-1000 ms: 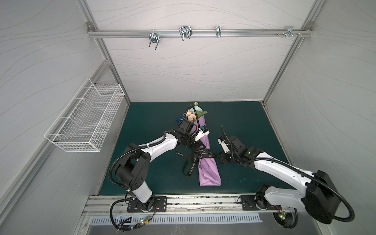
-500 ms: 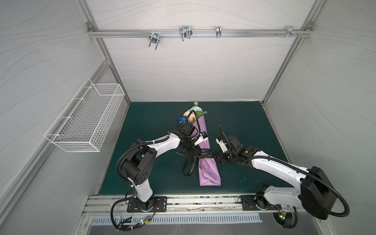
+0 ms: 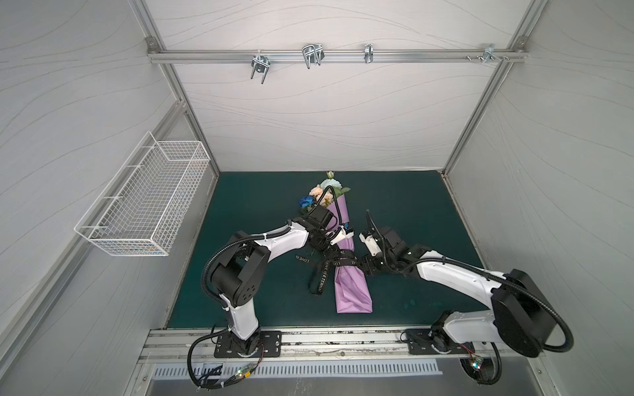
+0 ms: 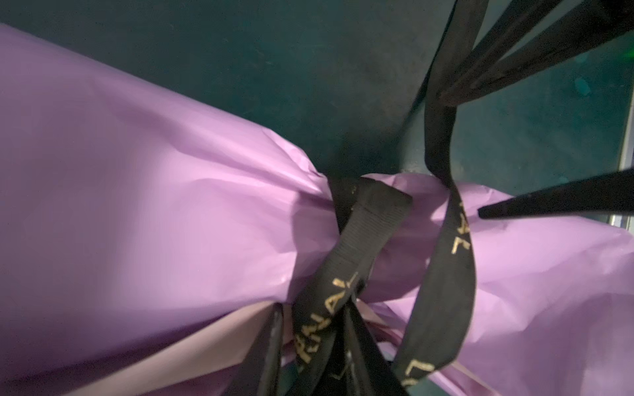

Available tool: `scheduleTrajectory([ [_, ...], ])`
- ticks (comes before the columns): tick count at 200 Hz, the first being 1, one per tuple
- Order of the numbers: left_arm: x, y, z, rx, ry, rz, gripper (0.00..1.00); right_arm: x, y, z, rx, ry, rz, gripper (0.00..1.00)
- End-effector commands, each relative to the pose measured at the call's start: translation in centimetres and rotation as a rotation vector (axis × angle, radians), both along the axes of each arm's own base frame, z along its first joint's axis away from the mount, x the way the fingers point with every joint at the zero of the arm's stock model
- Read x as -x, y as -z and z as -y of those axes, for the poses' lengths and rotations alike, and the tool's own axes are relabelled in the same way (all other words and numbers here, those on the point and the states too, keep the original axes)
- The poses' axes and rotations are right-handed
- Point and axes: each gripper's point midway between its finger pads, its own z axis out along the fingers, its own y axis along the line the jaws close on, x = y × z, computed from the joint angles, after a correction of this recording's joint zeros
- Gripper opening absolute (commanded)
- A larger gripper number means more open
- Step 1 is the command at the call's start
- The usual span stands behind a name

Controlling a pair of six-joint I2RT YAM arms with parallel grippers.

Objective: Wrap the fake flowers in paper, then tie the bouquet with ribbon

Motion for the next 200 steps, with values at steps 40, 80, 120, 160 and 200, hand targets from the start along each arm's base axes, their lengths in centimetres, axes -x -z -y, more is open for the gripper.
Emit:
scheduleTrajectory([
  [40,-1.2,-1.9,1.1,0.046,-0.052,0.022,0.18,0.0,0.1,-0.9,-0.029,-0.044,-0.005,0.3],
  [80,-1.4,-2.8,1.3,0.103,-0.151,0.006,0.03,0.2,-0.7,-0.8,-0.045,-0.043,-0.001,0.09],
  [120,-0.9,-3.0,1.3,0.153,-0.234,-0.042,0.0,0.9,-2.3,-1.3,-0.109,-0.034,-0.015,0.0],
  [160,0.1,-2.4,0.8,0.155,-0.316,-0.08,0.0,2.0,-4.1,-2.0,-0.18,-0.011,-0.055,0.0],
  [200,0.1,-2.4,0.3,0.157,-0.411,-0.066,0.02,3.3,-4.6,-4.0,-0.213,-0.031,-0.117,0.0],
])
